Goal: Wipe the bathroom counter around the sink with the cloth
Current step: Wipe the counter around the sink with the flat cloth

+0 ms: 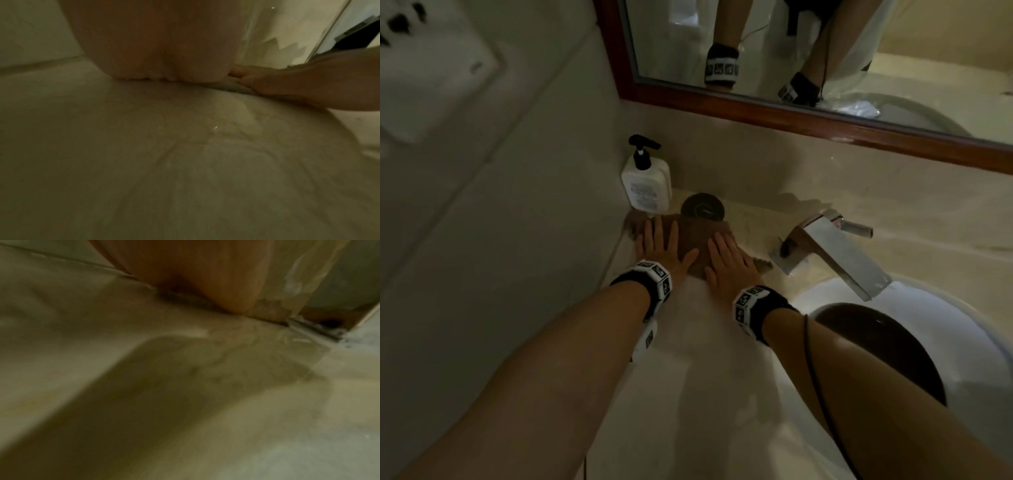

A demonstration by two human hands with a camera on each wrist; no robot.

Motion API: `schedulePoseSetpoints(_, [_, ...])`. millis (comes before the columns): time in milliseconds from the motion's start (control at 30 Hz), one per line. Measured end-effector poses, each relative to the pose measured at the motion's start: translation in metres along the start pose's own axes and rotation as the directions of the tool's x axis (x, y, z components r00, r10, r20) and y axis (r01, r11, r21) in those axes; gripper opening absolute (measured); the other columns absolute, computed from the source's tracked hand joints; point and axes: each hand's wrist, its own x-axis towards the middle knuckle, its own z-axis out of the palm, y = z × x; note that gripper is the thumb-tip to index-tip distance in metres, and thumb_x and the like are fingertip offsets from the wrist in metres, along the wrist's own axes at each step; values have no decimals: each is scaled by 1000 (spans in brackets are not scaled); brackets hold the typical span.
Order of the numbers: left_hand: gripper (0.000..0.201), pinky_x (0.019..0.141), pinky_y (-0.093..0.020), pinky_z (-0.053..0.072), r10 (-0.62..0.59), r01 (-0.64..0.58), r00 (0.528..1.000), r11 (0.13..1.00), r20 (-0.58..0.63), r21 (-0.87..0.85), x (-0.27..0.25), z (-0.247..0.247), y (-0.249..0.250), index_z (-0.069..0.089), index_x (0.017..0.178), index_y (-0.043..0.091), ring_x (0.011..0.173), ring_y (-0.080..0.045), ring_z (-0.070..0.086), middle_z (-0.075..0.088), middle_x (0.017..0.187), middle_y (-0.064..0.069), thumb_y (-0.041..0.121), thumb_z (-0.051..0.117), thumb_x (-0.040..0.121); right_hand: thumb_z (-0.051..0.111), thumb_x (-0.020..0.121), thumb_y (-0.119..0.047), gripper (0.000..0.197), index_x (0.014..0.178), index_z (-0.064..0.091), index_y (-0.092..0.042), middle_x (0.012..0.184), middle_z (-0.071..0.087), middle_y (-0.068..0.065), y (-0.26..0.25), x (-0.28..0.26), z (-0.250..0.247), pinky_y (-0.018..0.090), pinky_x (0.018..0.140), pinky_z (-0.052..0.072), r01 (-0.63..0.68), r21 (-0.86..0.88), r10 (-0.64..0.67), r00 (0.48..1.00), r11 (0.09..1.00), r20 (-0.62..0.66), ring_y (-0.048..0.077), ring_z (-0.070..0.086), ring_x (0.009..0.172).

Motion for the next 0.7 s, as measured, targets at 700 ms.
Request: schedulePoseSetpoints(700, [75, 116, -45, -9, 103, -104, 995, 991, 16, 84, -75, 33, 32, -9, 151, 26, 145, -30, -16, -19, 158, -13, 64, 21, 93, 16, 99, -47, 63, 151, -3, -16, 159, -10, 3, 13, -99, 16, 35, 116, 4, -62, 72, 57, 996, 995, 75, 18, -8, 146])
